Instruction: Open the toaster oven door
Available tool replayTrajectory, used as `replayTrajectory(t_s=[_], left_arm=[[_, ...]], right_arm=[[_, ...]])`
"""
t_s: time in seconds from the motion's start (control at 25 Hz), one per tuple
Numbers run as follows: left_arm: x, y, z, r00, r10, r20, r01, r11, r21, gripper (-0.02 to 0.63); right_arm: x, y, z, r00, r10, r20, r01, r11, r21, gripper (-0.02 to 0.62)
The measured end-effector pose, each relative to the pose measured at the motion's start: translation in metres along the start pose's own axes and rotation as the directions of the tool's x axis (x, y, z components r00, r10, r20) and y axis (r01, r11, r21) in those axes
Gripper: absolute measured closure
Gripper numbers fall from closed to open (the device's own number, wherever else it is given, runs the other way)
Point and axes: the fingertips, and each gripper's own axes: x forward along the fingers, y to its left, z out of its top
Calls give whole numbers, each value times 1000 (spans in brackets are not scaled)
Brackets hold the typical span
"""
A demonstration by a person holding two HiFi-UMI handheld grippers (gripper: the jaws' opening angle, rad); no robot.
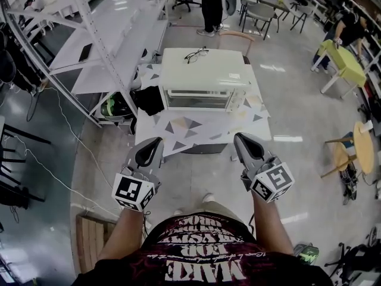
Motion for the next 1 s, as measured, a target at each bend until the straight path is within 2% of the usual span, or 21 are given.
replayTrajectory(t_s=[0.36, 0.68, 0.84, 1.0], left_arm=[[34, -3, 14, 999, 35, 17, -35, 999, -12, 604], [57, -6, 29, 994, 101, 48, -100, 995, -22, 604], [69, -19, 33, 993, 109, 50, -107, 994, -34, 604], [77, -33, 20, 995, 93, 24, -92, 995, -42, 604]], right_arm=[[16, -38, 10, 998, 61, 14, -61, 998, -6, 569], [15, -67, 10, 994, 109, 17, -109, 994, 16, 569], [13, -74, 8, 990, 142, 12, -142, 990, 18, 569], [12, -82, 3, 988, 153, 8, -153, 988, 33, 569]])
